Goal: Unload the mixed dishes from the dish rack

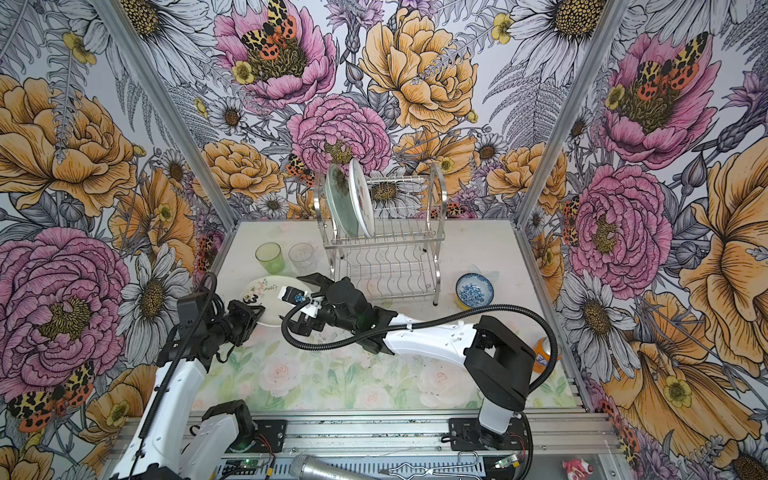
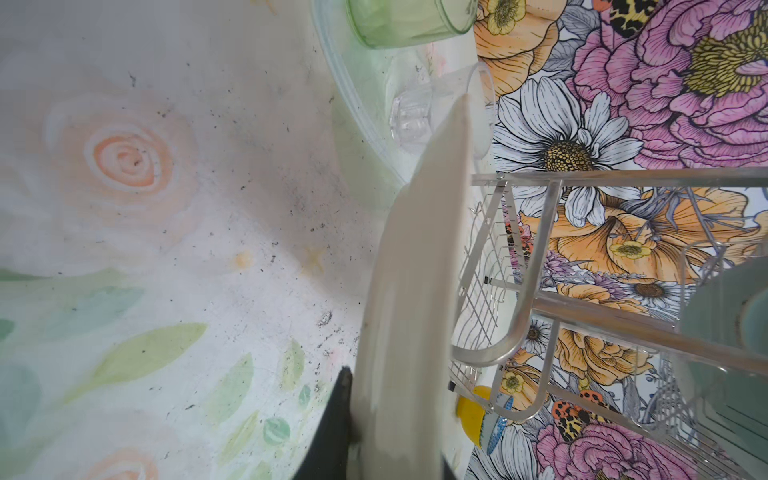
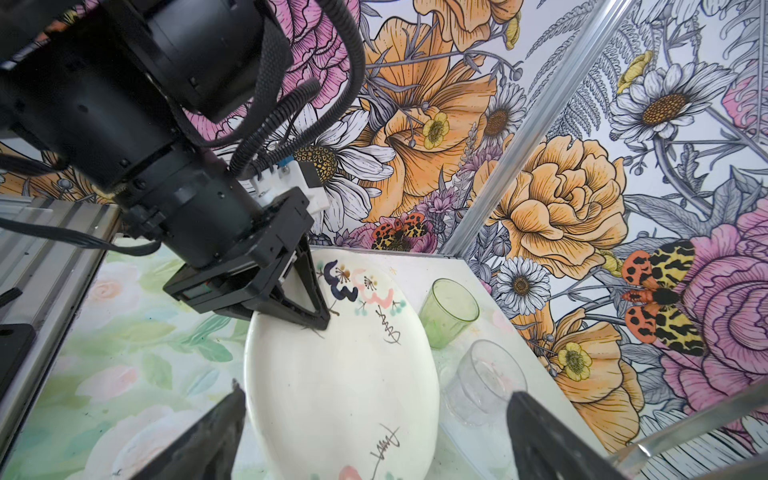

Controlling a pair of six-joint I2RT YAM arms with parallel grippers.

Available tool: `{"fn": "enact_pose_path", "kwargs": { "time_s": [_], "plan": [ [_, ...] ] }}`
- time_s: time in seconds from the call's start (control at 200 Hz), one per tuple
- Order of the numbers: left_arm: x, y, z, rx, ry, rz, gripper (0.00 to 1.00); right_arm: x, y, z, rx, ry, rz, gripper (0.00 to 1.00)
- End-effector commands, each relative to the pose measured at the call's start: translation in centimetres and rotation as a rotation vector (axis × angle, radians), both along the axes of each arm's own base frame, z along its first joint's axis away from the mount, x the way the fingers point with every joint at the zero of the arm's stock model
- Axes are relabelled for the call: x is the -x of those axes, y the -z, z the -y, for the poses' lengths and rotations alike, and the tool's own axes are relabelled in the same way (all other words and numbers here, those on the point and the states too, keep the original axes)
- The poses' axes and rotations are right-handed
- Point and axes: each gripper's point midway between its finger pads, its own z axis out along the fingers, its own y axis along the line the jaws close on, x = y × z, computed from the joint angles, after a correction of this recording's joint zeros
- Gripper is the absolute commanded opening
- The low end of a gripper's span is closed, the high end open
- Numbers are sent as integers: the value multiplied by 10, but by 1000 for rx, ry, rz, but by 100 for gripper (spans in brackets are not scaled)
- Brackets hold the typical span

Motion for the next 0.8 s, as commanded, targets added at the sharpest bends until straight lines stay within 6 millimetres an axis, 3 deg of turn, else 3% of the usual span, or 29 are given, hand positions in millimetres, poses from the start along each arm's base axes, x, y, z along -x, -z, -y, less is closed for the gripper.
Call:
{"fn": "enact_pose_path", "kwargs": {
  "time_s": [0.0,0.21,0.435,0.69,0.796],
  "plan": [
    [-25,-27,-14,-90,-6,159,0,1,-20,16,-44,42,25,99],
    [-37,-6,-24,-110,-38,139,0,14,-22,28,-66,24,-7,100],
    [-49,20,-31,-115,-60,102,0,13,-18,39,-70,53,-15,100],
    [-61,44,-35,-125,-58,56,0,-4,-22,50,-101,140,-152,100],
    [-66,54,-36,-133,-52,31,0,5,-21,52,-87,97,-132,100]
  ]
}}
